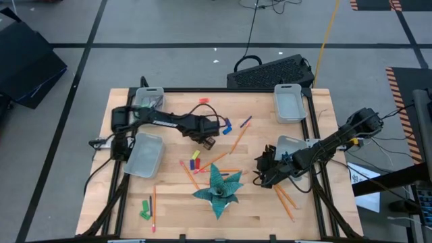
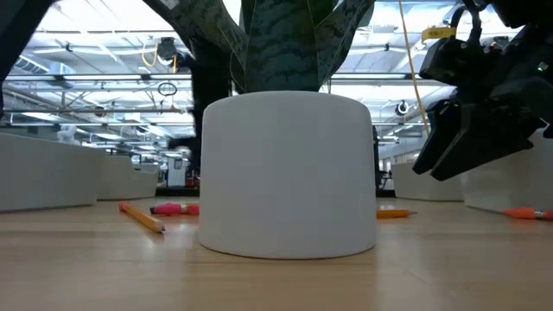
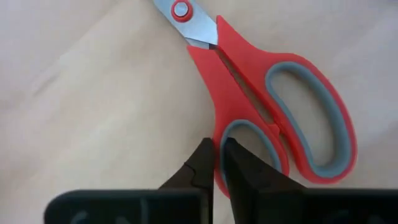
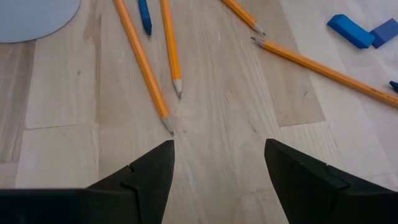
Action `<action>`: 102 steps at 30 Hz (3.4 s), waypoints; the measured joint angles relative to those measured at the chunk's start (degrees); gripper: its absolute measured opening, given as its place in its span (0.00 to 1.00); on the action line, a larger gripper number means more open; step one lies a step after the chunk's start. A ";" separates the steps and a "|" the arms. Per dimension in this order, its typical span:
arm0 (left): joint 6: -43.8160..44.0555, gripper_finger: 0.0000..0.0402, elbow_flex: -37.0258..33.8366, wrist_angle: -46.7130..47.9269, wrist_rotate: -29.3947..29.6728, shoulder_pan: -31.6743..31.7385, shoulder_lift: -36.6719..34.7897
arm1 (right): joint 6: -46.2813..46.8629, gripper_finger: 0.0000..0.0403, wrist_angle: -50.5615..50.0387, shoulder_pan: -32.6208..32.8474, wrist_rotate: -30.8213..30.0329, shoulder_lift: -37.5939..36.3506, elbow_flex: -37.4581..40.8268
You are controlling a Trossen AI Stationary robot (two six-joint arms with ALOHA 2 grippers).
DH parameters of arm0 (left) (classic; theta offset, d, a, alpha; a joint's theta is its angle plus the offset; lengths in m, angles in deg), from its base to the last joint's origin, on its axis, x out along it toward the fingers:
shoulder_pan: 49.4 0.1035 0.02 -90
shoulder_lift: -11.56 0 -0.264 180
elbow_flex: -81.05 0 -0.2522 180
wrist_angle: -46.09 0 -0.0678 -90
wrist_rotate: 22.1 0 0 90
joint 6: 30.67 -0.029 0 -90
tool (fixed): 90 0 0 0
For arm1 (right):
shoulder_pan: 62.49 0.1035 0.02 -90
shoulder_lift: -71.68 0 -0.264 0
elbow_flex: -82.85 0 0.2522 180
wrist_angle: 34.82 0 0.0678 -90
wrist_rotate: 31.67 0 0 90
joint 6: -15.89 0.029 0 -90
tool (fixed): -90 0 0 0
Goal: Sort crayons/erasers/pens/pencils in bins
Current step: Put the orange scissors into the top left gray bin, then put the top blue crayon into the bottom right gray bin
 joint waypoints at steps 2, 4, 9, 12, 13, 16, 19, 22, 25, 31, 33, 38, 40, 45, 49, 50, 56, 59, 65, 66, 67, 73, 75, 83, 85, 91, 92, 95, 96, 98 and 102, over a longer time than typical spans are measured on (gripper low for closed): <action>-0.89 0.04 0.30 0.43 1.71 -0.88 -3.28 | 0.03 0.60 0.02 0.00 -0.01 0.00 0.01; -1.49 0.03 0.61 4.43 4.23 -1.82 -6.95 | 0.34 0.60 0.51 0.00 -0.02 0.00 -0.01; -2.82 0.05 0.40 18.82 8.33 -3.69 -15.93 | 3.84 0.60 0.87 0.00 0.00 0.00 -0.01; -1.47 0.06 0.53 31.70 11.10 -4.79 -21.13 | 5.79 0.60 1.33 0.00 0.06 0.00 -0.01; 0.02 0.06 0.49 35.65 11.74 -4.94 -22.32 | 6.11 0.60 1.57 0.00 0.07 0.00 -0.01; 5.74 0.04 0.46 45.78 13.38 -4.35 -26.48 | 6.23 0.60 3.31 0.00 0.09 0.00 -0.01; 4.42 0.03 -2.11 43.81 13.61 -1.51 -32.28 | 5.93 0.60 5.56 0.00 0.11 0.00 0.00; 5.46 0.03 -5.20 45.95 15.08 3.14 -34.26 | 4.81 0.60 7.66 0.00 0.13 0.02 -0.01; 3.82 0.04 -10.06 43.69 17.23 8.59 -35.37 | 4.34 0.60 9.86 0.00 0.13 0.01 -0.01; -0.07 0.06 -17.62 37.89 22.90 19.00 -33.73 | 4.06 0.60 12.79 0.00 0.16 0.02 0.01; -3.23 0.07 -19.15 32.47 22.90 20.94 -33.57 | 3.41 0.60 14.95 0.00 0.26 0.02 0.01; -7.88 0.07 -20.71 23.73 20.43 23.25 -32.06 | 2.70 0.60 18.88 0.00 1.66 0.01 0.00; -7.82 0.07 -20.61 23.81 20.86 24.44 -30.99 | 2.64 0.60 19.15 0.01 1.66 0.02 -0.01; -8.22 0.08 -20.65 23.26 21.48 25.97 -28.77 | 1.65 0.60 19.45 0.00 1.73 0.02 -0.01; -8.37 0.14 -20.63 23.42 20.85 26.06 -27.61 | 1.59 0.60 19.52 0.04 3.17 0.02 -0.01; -8.40 0.17 -20.65 23.80 20.43 26.06 -27.52 | 1.62 0.60 19.51 0.13 3.17 0.02 0.01; -8.80 0.36 -20.59 25.72 18.82 25.93 -29.19 | 1.40 0.60 19.56 0.13 3.19 0.02 -0.01; -9.47 0.43 -20.23 26.18 15.88 24.54 -31.19 | 0.96 0.60 19.60 0.11 3.19 0.02 -0.01; -9.29 0.46 -19.34 24.52 10.48 16.42 -38.42 | -0.92 0.60 19.74 -0.74 3.15 0.02 -0.01; -9.27 0.46 -19.29 23.65 9.90 14.40 -39.80 | -0.96 0.60 19.74 -1.06 3.15 0.02 -0.01; -9.25 0.46 -19.25 22.60 9.52 12.17 -41.16 | -1.07 0.60 19.72 -1.38 3.15 0.02 -0.01; -12.36 0.46 -19.25 9.51 9.28 -3.35 -47.80 | -6.55 0.60 9.42 -2.19 2.91 0.48 -8.28; -16.11 0.46 -19.25 2.80 10.35 -7.86 -49.26 | -9.08 0.60 5.00 -2.38 2.93 0.59 -11.73; -41.12 0.46 -19.28 -26.77 11.49 -19.12 -50.38 | -16.92 0.60 0.11 -5.90 3.15 0.57 -16.03; -46.44 0.46 -19.25 -33.13 11.15 -19.86 -49.60 | -17.85 0.60 -1.24 -7.42 3.18 0.57 -16.08; -52.49 0.46 -19.25 -38.52 9.06 -17.81 -48.56 | -22.82 0.60 -0.60 -12.95 9.10 0.57 -16.08; -52.29 0.46 -19.37 -37.86 8.98 -16.97 -48.41 | -23.93 0.60 -0.27 -13.99 10.18 0.57 -16.08; -51.08 0.46 -19.32 -38.58 8.95 -13.77 -47.27 | -27.88 0.60 0.26 -17.23 10.73 0.57 -16.08; -50.35 0.46 -19.35 -38.08 8.87 -12.79 -47.19 | -29.16 0.60 0.56 -18.27 10.84 0.57 -16.08; -48.46 0.46 -19.38 -38.38 8.81 -10.43 -46.93 | -31.32 0.60 1.23 -20.52 12.64 0.57 -16.08; -46.72 0.49 -19.40 -38.18 8.15 -6.71 -46.19 | -34.04 0.60 2.20 -24.03 16.86 0.57 -16.08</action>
